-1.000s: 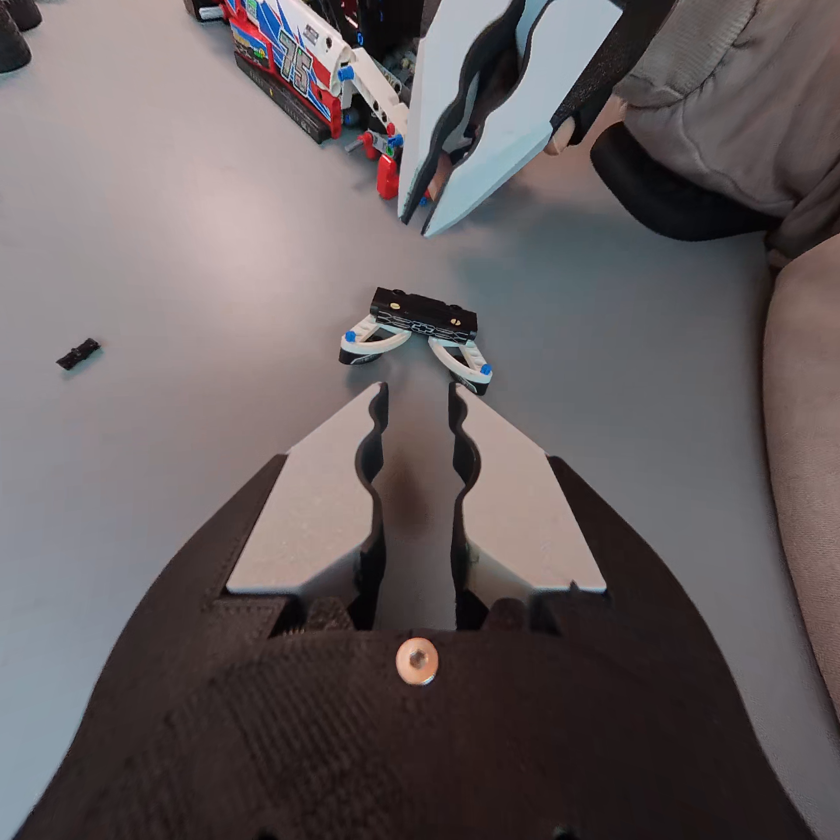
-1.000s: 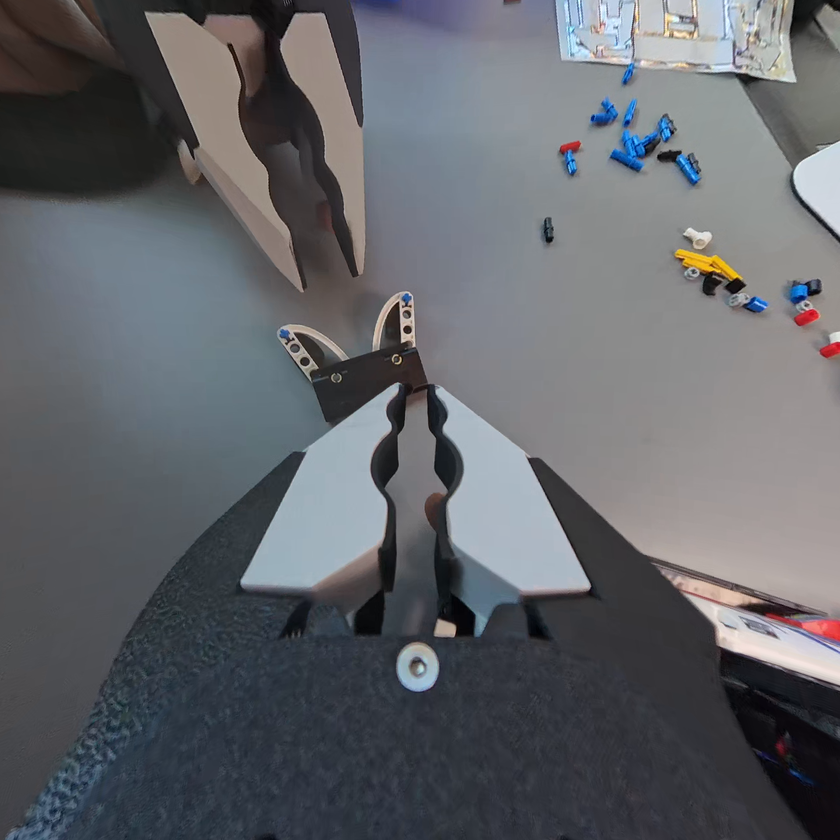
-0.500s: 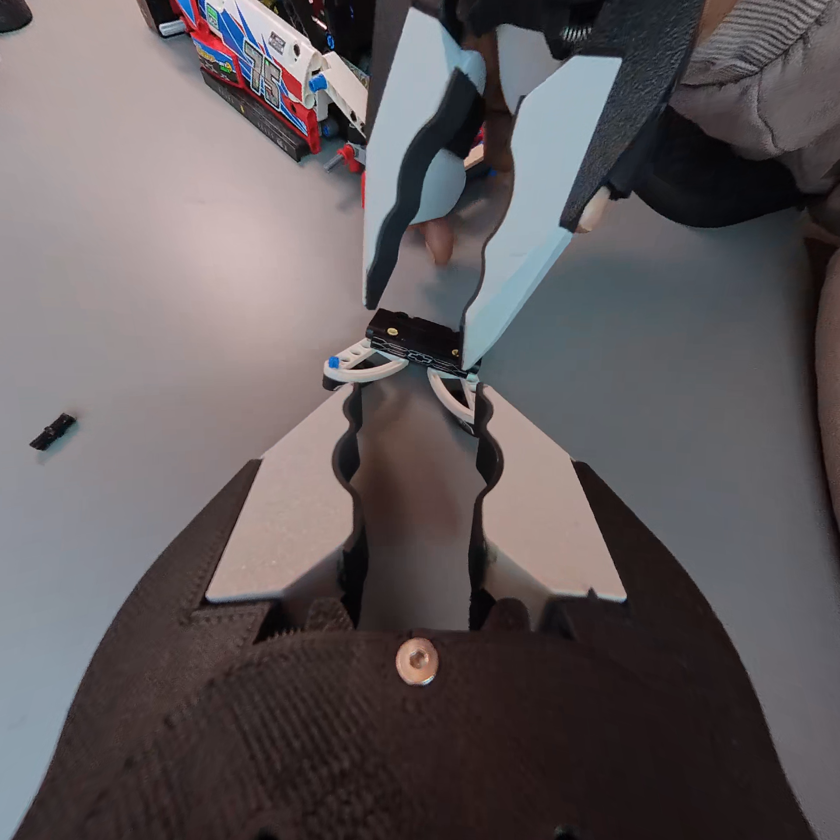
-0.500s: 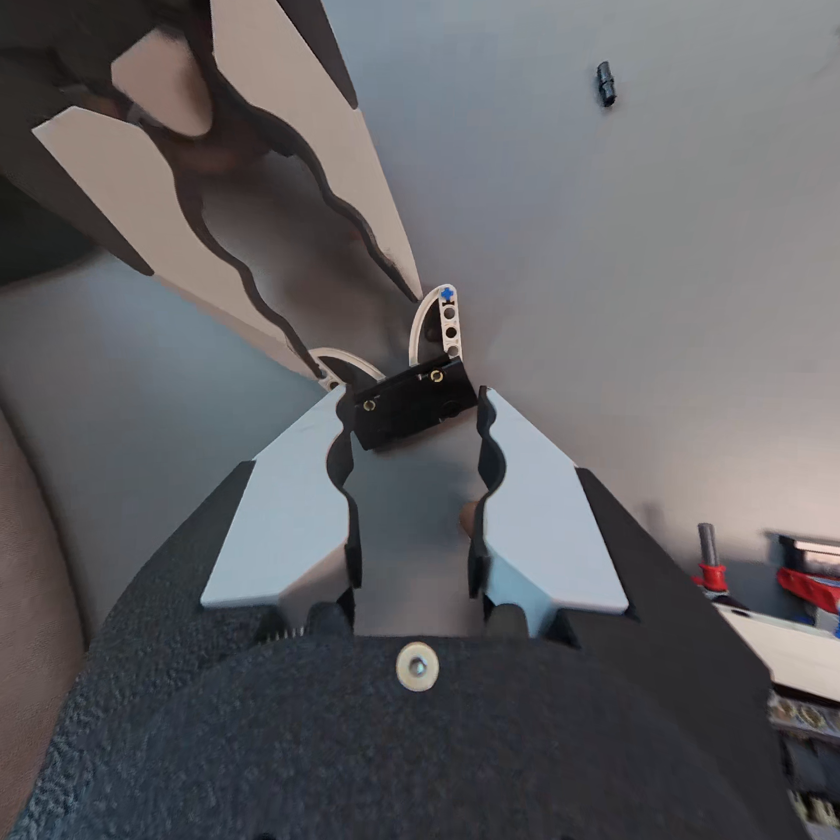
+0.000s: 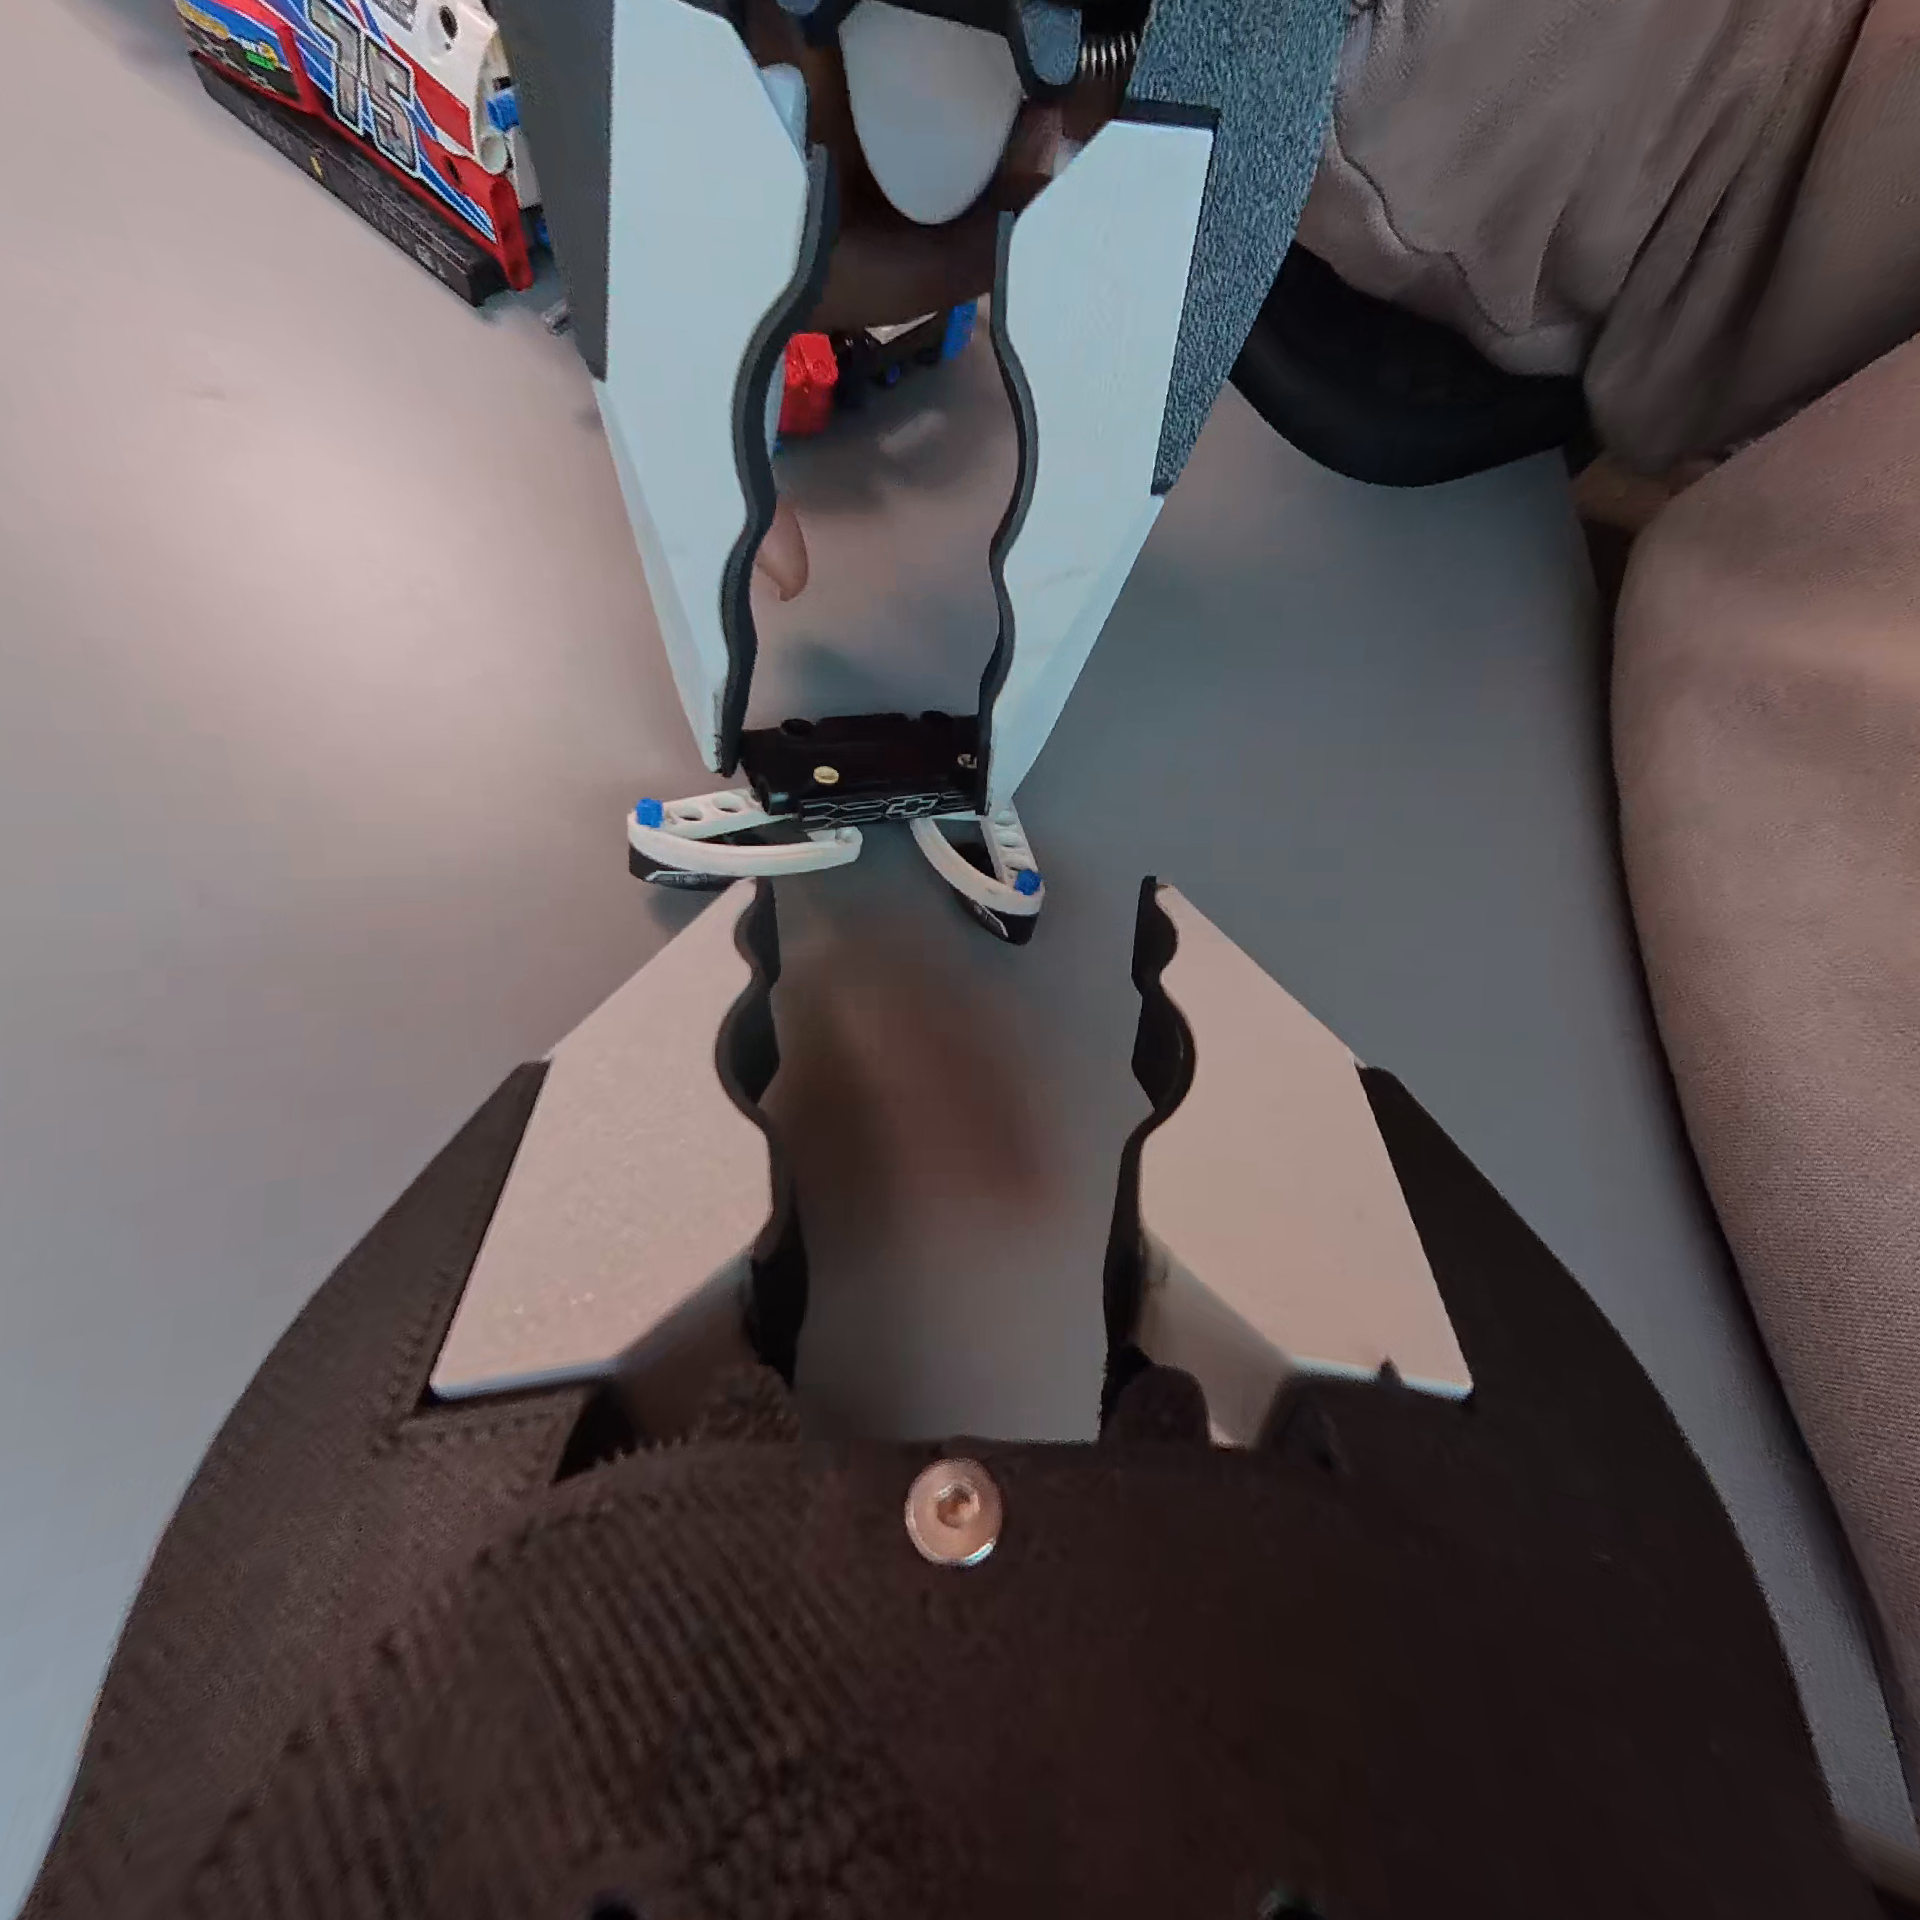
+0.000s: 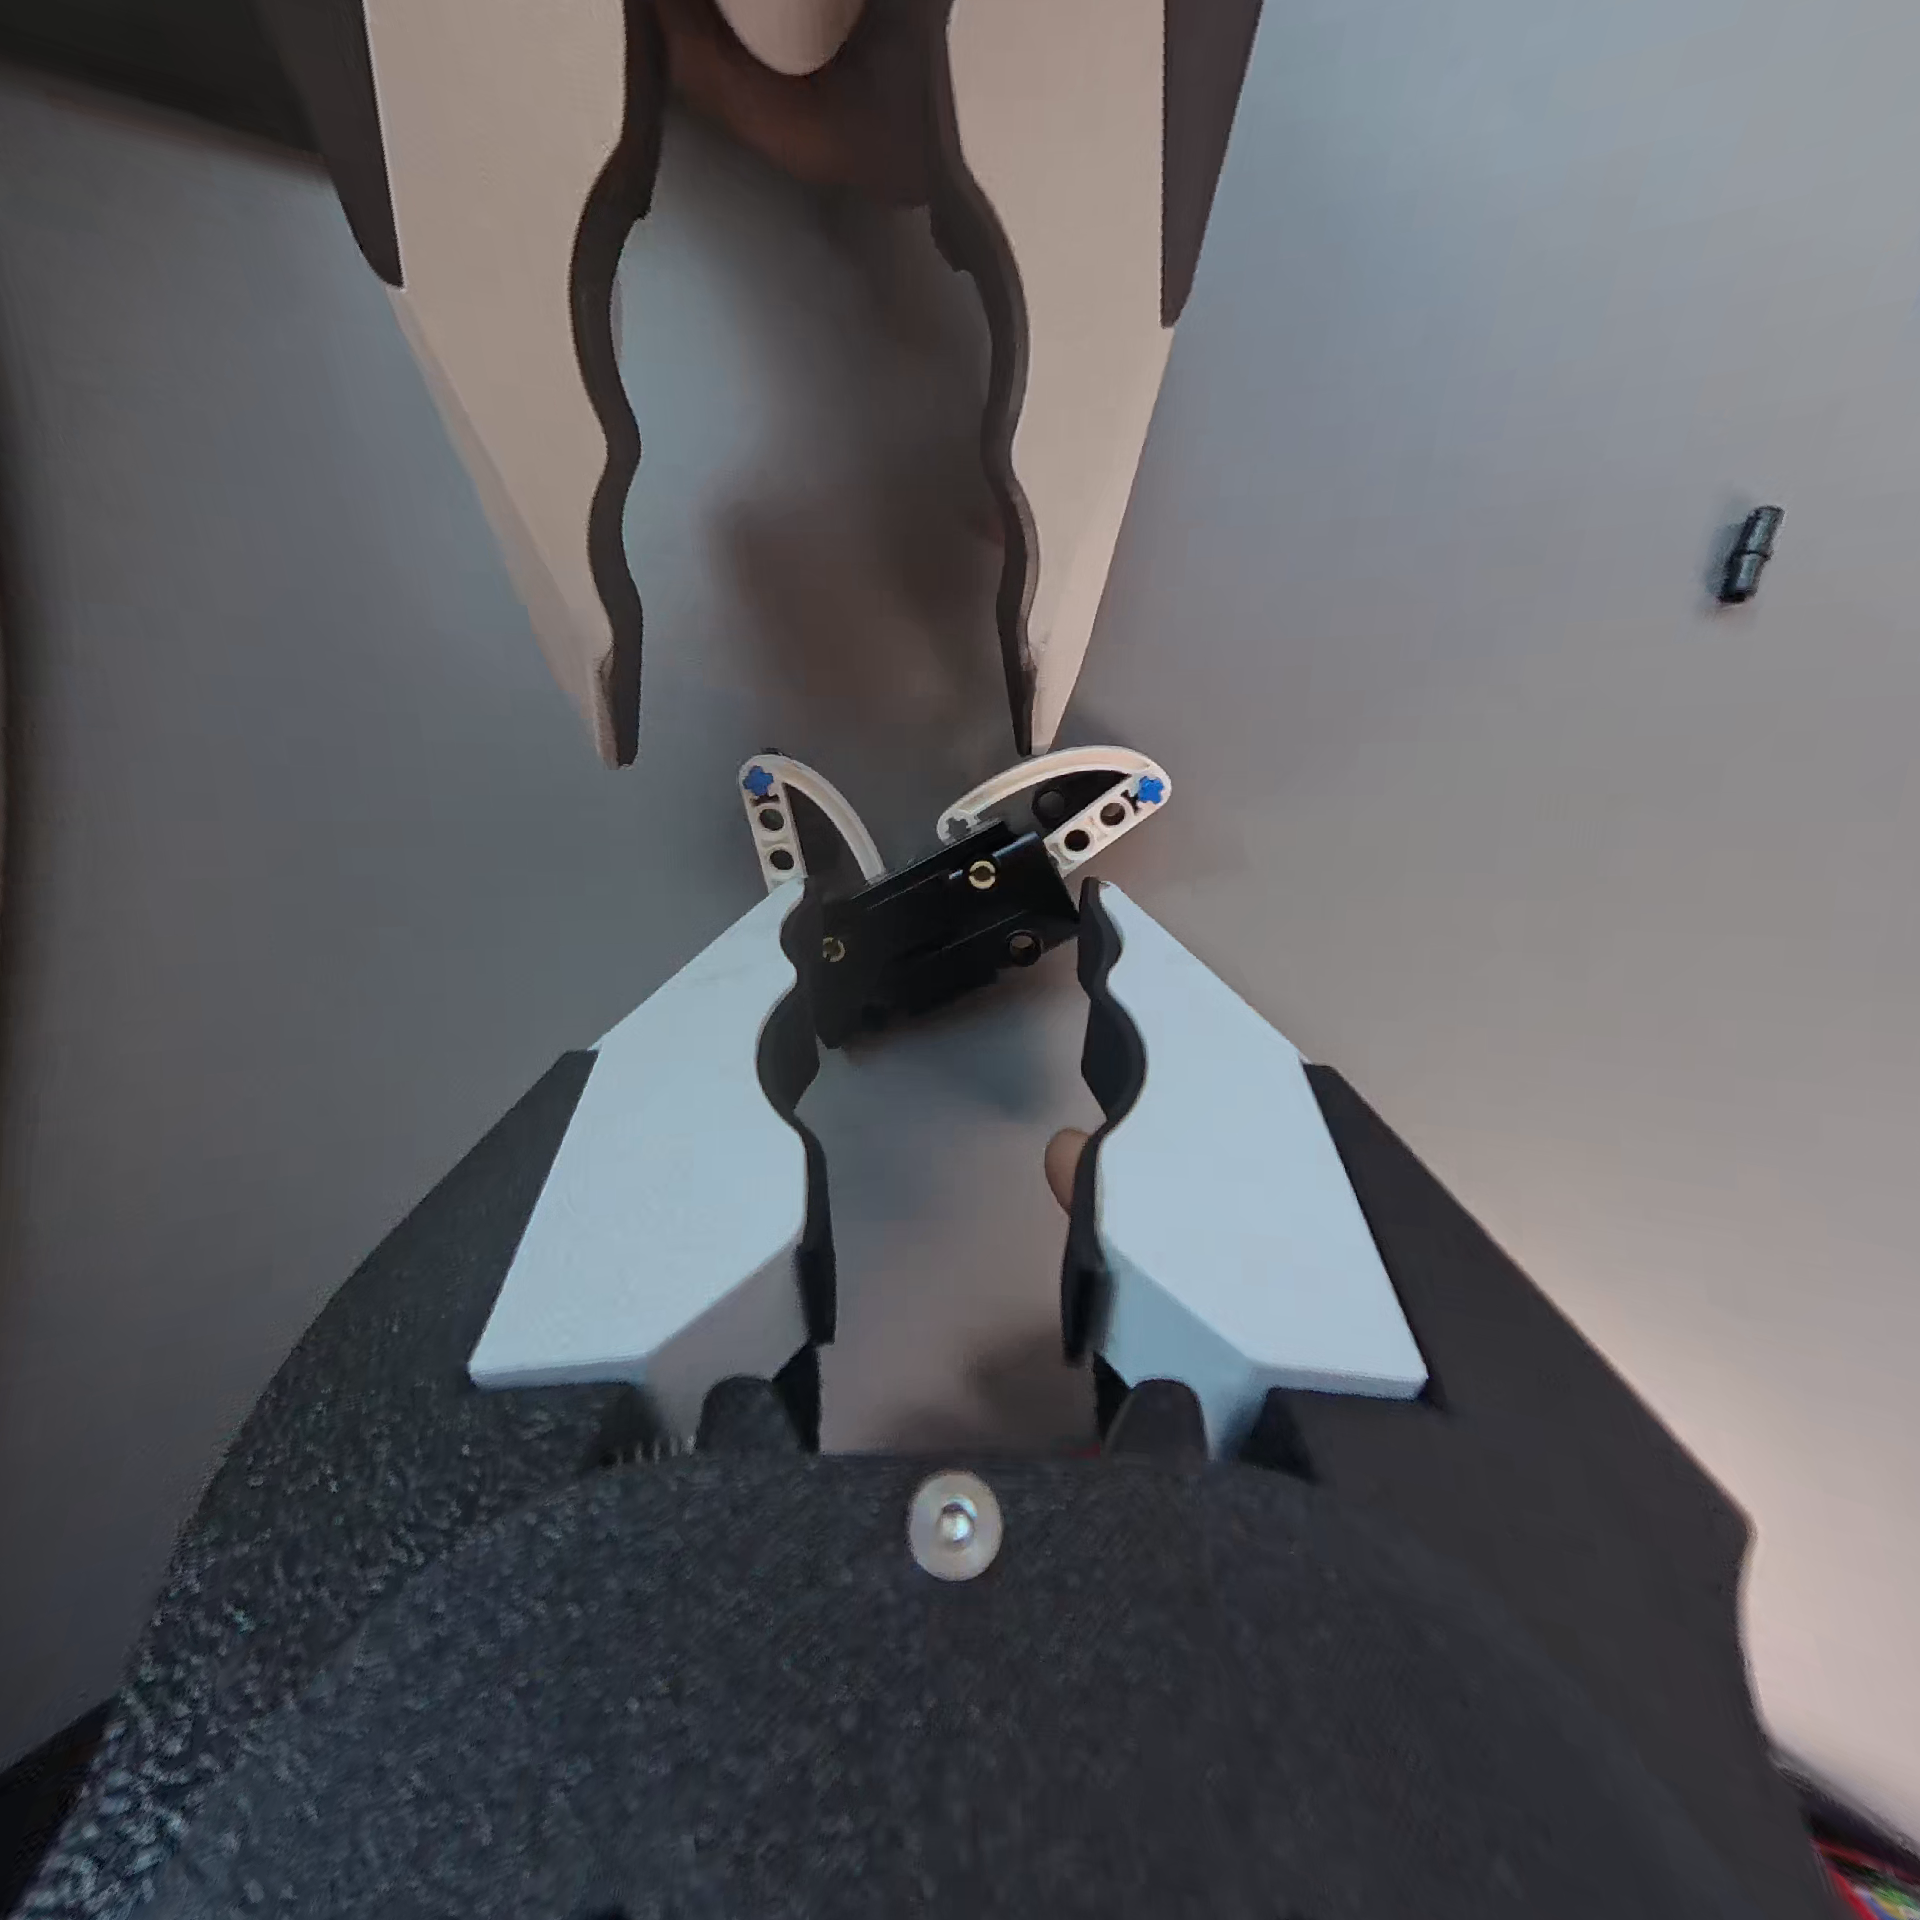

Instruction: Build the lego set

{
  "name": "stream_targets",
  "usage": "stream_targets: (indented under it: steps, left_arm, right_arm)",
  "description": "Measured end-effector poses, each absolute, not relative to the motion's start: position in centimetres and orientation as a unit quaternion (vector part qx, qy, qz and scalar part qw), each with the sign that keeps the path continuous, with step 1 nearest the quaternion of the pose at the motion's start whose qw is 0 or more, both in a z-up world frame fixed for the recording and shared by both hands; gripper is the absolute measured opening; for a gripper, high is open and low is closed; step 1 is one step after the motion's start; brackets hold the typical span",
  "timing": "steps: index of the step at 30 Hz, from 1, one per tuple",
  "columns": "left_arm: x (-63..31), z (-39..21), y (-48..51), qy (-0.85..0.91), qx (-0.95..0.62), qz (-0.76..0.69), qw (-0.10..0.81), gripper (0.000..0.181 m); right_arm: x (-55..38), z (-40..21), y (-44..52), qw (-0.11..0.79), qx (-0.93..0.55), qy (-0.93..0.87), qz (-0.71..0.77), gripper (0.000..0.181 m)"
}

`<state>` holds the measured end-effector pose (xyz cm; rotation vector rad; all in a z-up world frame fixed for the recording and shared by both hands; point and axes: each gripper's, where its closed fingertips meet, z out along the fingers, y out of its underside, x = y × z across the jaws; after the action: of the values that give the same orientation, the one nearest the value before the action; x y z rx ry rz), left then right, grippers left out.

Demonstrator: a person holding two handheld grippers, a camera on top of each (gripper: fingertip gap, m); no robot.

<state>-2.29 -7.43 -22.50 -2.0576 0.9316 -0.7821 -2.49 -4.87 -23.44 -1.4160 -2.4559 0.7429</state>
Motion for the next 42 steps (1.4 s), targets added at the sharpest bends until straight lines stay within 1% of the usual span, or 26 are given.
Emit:
stream_targets:
  steps: [3, 5, 8, 11, 13, 15, 16, 19, 21, 23, 27, 32, 36, 39, 42]
  left_arm:
    - [-2.5, -22.8, -7.8, 0.381, -0.799, -0.283, 0.369, 0.065]
    - [-2.8, -22.7, -7.9, 0.387, -0.796, -0.275, 0.376, 0.059]
    - [-3.3, -22.8, -7.4, 0.392, -0.798, -0.246, 0.386, 0.058]
    - [-3.2, -23.4, -7.1, 0.409, -0.802, -0.207, 0.384, 0.061]
    - [-3.1, -23.7, -6.9, 0.415, -0.803, -0.184, 0.385, 0.067]
    - [-3.1, -23.7, -6.7, 0.406, -0.807, -0.176, 0.390, 0.067]
    - [-3.1, -23.7, -6.6, 0.400, -0.810, -0.171, 0.393, 0.067]
    - [-3.4, -23.8, -6.2, 0.386, -0.817, -0.149, 0.401, 0.066]
    - [-3.7, -23.8, -6.0, 0.377, -0.822, -0.136, 0.404, 0.066]
    - [-3.8, -23.8, -5.9, 0.367, -0.827, -0.134, 0.404, 0.066]
    - [-3.6, -23.4, -5.7, 0.350, -0.830, -0.140, 0.410, 0.067]
    - [-3.3, -23.4, -5.7, 0.349, -0.832, -0.128, 0.412, 0.068]
    - [-3.5, -23.1, -5.7, 0.344, -0.832, -0.126, 0.418, 0.068]
    - [-4.2, -23.0, -5.5, 0.333, -0.833, -0.132, 0.422, 0.068]
    - [-4.7, -23.2, -5.6, 0.334, -0.835, -0.132, 0.417, 0.068]
  right_arm:
    - [-2.6, -23.4, -5.2, 0.096, -0.452, -0.851, 0.250, 0.044]
    - [-2.6, -23.4, -5.4, 0.091, -0.441, -0.857, 0.251, 0.044]
    - [-2.6, -23.4, -5.7, 0.088, -0.433, -0.859, 0.259, 0.044]
    - [-2.9, -23.5, -5.7, 0.095, -0.436, -0.856, 0.259, 0.043]
    - [-3.0, -23.6, -5.7, 0.097, -0.441, -0.854, 0.259, 0.044]
    - [-3.2, -23.6, -5.5, 0.111, -0.450, -0.848, 0.259, 0.044]
    - [-3.4, -23.5, -5.2, 0.121, -0.459, -0.841, 0.260, 0.045]
    - [-3.9, -22.6, -4.6, 0.157, -0.496, -0.809, 0.274, 0.055]
    - [-3.8, -21.9, -3.3, 0.181, -0.555, -0.767, 0.266, 0.056]
    - [-3.5, -21.2, -3.1, 0.181, -0.617, -0.711, 0.283, 0.055]
    - [-2.3, -22.7, -3.7, 0.171, -0.681, -0.659, 0.270, 0.064]
    - [-2.5, -23.9, -3.7, 0.163, -0.695, -0.652, 0.255, 0.055]
    - [-2.8, -23.9, -3.7, 0.154, -0.669, -0.688, 0.237, 0.036]
    - [-2.8, -23.9, -3.8, 0.131, -0.634, -0.727, 0.229, 0.035]
    - [-2.7, -23.8, -4.2, 0.111, -0.568, -0.785, 0.222, 0.034]
